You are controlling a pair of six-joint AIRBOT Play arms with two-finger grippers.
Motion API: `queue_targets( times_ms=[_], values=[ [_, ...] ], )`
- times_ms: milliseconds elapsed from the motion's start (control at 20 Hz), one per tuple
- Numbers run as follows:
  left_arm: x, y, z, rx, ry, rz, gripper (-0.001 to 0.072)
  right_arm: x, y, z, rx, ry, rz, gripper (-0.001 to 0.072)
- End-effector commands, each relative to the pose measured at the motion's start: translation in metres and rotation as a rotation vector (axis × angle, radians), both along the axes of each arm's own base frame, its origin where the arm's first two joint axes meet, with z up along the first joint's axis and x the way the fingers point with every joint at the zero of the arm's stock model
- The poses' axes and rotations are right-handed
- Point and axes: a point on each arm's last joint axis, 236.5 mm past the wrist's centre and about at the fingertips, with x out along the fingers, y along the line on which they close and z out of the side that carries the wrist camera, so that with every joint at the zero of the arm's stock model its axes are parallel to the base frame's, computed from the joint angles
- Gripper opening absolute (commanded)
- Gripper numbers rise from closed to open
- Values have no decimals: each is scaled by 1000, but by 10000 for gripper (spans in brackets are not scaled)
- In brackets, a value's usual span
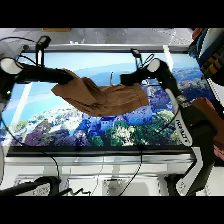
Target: Fold the clothes and pants, and hang the long-sleeved shirts on hangers.
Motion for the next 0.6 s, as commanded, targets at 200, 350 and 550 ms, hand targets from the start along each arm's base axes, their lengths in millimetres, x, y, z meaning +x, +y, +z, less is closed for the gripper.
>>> queue_targets(
  times_ms=[200,350,550],
  values=[
    [-26,-7,25,-7,-7,-13,9,-21,117,-38,111,24,-24,26],
    [-20,-7,10,-6,27,-13,9,-69,178,-77,189,188,30,26],
    [-6,-7,-27,-6,111,-9,9,-127,219,-102,145,262,151,26]
  ],
)
